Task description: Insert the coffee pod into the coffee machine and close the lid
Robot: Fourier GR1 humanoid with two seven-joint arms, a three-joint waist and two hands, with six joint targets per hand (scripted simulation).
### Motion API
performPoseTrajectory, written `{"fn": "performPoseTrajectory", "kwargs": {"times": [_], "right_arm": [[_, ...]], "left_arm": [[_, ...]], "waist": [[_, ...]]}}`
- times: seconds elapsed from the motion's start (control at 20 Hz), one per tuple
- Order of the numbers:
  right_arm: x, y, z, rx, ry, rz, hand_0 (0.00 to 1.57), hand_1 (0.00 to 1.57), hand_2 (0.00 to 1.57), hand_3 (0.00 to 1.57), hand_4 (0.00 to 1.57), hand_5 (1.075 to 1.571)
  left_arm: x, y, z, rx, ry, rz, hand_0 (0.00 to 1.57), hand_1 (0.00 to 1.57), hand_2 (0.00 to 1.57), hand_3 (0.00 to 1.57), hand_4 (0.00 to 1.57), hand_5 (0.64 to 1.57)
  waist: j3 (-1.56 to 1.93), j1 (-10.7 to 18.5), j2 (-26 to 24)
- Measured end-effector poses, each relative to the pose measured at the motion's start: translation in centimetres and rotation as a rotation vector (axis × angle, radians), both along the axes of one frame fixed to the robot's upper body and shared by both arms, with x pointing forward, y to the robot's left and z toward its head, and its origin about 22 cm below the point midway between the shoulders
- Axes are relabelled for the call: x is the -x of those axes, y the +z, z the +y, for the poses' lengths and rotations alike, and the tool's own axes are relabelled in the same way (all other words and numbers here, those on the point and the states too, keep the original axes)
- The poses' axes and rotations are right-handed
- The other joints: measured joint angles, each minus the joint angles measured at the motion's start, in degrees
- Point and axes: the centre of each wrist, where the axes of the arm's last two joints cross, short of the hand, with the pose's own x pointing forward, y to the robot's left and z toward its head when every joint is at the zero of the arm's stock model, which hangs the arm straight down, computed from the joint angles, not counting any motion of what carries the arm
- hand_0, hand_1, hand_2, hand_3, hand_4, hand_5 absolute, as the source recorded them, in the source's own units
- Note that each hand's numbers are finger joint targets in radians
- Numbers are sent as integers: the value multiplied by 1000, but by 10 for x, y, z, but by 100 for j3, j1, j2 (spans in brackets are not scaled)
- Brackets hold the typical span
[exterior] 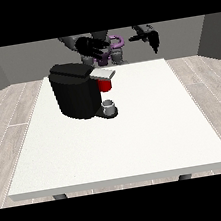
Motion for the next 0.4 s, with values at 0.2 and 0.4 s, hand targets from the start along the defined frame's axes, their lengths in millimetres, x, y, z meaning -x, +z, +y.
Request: {"fn": "performPoseTrajectory", "kwargs": {"times": [0.2,0.4], "right_arm": [[16,-19,15,-59,72,2,0,0,0,0,269,1571],[44,-55,13,-157,92,73,0,0,0,0,157,1571]], "left_arm": [[7,-15,4,10,22,24,0,0,0,0,192,1571],[14,-28,13,14,67,76,0,0,0,0,192,1571]], "waist": [[-1,-171,-217],[0,-469,-584]]}}
